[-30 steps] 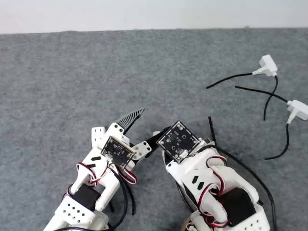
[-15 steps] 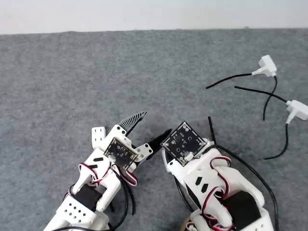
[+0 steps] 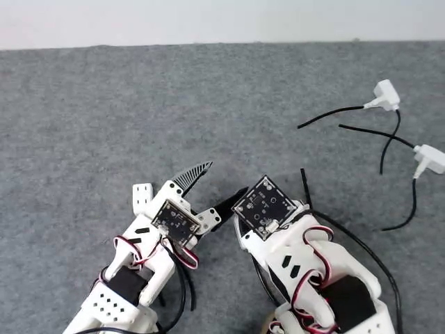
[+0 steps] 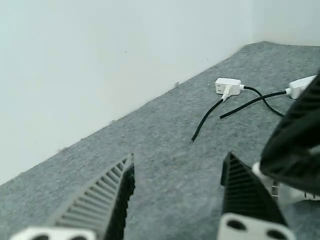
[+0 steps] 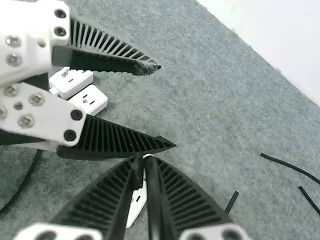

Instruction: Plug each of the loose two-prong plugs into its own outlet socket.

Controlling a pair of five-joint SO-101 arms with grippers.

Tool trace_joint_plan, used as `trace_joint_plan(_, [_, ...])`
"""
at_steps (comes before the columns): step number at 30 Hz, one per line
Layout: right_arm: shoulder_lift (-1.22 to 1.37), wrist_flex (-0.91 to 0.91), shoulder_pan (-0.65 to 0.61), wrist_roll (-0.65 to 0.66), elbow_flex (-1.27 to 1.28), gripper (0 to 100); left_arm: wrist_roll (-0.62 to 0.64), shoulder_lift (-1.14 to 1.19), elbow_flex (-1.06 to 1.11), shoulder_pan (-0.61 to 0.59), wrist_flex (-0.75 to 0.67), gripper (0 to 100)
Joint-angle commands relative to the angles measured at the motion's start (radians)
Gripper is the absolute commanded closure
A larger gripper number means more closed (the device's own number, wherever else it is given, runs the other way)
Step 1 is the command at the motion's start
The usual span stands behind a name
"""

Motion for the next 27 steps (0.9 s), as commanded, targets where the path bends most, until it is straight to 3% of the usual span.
trace_joint_plan(1, [0.002,0.007,-0.002,0.025,-0.006,98.8,-0.020,-0.005,-0.013,0.012,0.002,73])
trace_joint_plan(10, [0.002,0.021,0.067,0.035,0.055,98.8,-0.012,-0.005,-0.035,-0.043,0.000,73])
trace_joint_plan(27, [0.005,0.085,0.104,0.114,0.091,98.8,-0.012,-0.005,-0.033,-0.043,0.000,73])
